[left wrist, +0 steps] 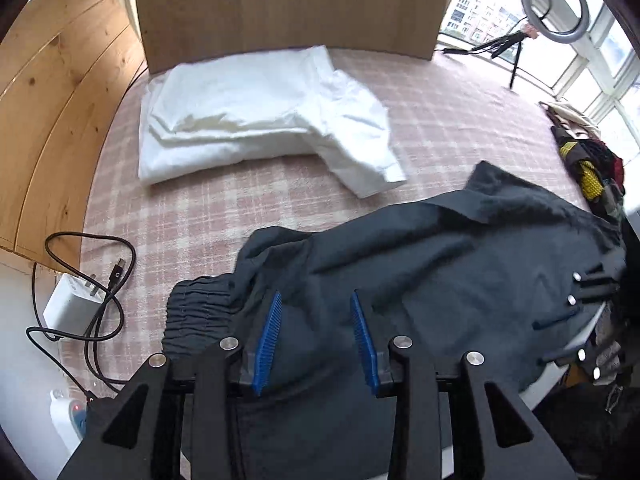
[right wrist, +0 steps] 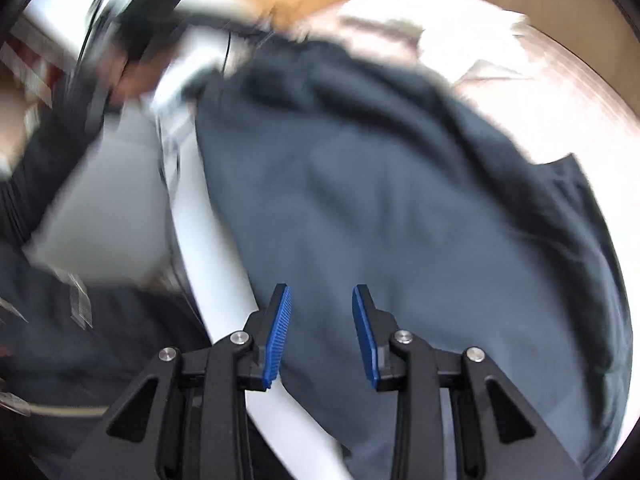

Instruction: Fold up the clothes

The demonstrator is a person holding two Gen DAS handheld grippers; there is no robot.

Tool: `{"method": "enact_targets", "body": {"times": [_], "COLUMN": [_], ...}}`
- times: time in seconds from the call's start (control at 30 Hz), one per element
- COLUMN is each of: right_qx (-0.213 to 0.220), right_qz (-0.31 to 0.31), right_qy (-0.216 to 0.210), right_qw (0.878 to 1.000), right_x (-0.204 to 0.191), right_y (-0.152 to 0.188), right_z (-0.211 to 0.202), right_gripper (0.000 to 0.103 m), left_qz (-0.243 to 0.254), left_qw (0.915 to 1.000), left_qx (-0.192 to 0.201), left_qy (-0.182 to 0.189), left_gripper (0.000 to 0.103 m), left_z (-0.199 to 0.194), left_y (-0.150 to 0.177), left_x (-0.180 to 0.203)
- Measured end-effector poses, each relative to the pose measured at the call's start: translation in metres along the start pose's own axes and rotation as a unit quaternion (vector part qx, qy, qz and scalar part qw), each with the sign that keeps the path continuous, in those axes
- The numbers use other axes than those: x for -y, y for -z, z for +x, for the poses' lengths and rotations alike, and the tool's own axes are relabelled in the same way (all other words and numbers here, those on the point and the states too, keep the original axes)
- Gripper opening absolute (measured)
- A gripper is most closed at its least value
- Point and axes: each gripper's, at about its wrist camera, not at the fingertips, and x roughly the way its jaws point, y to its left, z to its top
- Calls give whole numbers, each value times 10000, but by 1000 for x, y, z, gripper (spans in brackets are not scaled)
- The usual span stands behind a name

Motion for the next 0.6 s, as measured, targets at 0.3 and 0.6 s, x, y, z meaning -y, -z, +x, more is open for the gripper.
{"method": "enact_targets", "body": {"times": [0.3, 0.6], "right_qx": [621, 867], "right_qz": [1149, 1622], "right_qy": [213, 567], "right_qw": [9912, 9813], "right_x": [55, 73], "right_y": [-73, -81], "right_z": [23, 35], "right_gripper": [32, 32], "left_qz": [836, 454], "left_qw": [9844, 9943], "left_qx": [-1125, -463], "left_qy": [1061, 849], "left_gripper": [39, 41], "left_z": [57, 9], "left_y": [67, 43], "left_x": [81, 45]}}
